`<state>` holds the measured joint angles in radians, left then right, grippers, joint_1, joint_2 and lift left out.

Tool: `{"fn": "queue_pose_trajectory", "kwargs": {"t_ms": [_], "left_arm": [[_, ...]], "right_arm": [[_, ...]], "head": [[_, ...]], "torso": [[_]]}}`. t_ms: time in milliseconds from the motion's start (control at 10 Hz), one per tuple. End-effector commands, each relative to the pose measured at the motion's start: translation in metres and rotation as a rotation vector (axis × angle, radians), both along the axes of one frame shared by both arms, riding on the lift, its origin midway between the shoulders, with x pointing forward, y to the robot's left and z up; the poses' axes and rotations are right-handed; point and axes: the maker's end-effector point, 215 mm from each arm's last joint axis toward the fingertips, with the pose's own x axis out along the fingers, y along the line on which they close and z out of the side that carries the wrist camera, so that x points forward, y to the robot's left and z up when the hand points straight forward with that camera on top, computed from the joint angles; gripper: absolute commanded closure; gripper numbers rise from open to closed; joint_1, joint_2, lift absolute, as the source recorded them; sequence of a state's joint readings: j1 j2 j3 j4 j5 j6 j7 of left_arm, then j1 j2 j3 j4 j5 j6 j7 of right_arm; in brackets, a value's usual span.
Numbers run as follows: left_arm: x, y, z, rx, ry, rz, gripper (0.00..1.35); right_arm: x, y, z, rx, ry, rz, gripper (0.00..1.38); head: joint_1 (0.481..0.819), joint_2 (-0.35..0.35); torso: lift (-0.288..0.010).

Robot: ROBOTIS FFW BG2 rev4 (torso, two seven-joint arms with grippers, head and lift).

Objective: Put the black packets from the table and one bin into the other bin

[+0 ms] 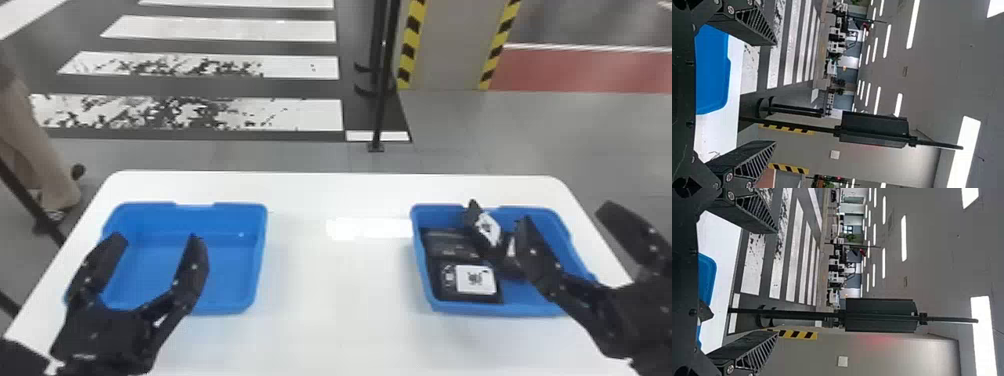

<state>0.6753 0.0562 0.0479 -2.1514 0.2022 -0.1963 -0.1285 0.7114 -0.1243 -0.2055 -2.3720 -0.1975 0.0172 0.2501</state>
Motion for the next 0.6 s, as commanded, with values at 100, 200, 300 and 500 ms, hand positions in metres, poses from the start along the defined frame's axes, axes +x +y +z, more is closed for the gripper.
{"fn": "queue_pose_trajectory", "kwargs": {"t_ms": [100,200,300,500], "left_arm": [[-0.0002,0.0001,0.003,0.003,-0.01,0.0,0.14],[-0.0002,0.0001,0.003,0.003,-0.01,0.0,0.14],[-0.0004,-0.0002,0.0037,0.004,-0.013,-0.001,0.14],[-0.0003,-0.0002,0.003,0.004,-0.01,-0.001,0.14]], "right_arm": [[-0.0001,-0.0017,0.0004,0.001,-0.001,-0.002,0.11],[-0.0001,-0.0017,0.0004,0.001,-0.001,-0.002,0.11],[-0.0001,-0.0017,0.0004,0.001,-0.001,-0.002,0.11],[0.0005,-0.0017,0.0014,0.001,-0.003,-0.002,0.11]], "head": [[0.695,-0.035],[0.695,-0.036],[0.695,-0.037],[0.695,-0.037]], "torso": [[-0.11],[-0.11],[-0.11],[-0.11]]}}
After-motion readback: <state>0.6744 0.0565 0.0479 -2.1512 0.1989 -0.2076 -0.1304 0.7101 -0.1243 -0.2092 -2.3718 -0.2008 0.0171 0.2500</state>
